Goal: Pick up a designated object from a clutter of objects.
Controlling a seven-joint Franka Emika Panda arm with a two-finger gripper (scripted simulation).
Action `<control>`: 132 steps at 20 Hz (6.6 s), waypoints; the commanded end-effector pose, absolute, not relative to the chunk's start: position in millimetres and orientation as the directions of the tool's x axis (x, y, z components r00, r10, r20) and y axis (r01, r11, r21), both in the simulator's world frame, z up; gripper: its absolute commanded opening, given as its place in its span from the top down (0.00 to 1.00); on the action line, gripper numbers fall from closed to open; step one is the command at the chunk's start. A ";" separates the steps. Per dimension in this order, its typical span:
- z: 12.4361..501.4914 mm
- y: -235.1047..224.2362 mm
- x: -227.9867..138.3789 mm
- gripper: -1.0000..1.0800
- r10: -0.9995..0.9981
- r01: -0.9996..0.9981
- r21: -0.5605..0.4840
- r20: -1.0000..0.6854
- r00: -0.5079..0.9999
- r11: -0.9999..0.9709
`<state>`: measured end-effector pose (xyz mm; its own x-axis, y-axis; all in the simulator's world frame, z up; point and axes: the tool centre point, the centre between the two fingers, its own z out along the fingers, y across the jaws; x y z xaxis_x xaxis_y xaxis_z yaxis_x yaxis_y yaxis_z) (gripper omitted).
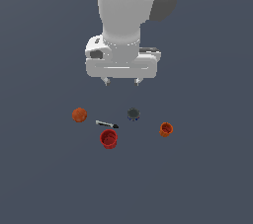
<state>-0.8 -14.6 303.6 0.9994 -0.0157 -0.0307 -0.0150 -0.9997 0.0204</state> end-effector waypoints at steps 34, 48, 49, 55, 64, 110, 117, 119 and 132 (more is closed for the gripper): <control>218.5 17.8 2.4 0.04 -0.205 -0.205 -0.003 -0.012 0.979 -0.979; 99.0 32.8 -34.0 0.04 -0.459 -0.459 0.000 -0.003 0.889 -0.889; 93.6 33.4 -36.7 0.04 -0.471 -0.471 0.000 -0.003 0.882 -0.882; 71.1 35.9 -49.3 0.04 -0.521 -0.521 0.000 -0.001 0.854 -0.854; 63.6 36.6 -53.4 0.04 -0.534 -0.534 0.001 -0.001 0.845 -0.845; 85.7 59.2 -51.4 1.00 -0.536 -0.536 -0.001 0.001 0.844 -0.844; 152.4 79.1 -48.1 1.00 -0.537 -0.537 0.000 0.001 0.844 -0.844; 172.2 85.0 -47.1 1.00 -0.537 -0.537 0.000 0.001 0.844 -0.844; 299.5 123.9 -38.5 1.00 -0.537 -0.537 0.001 0.001 0.844 -0.844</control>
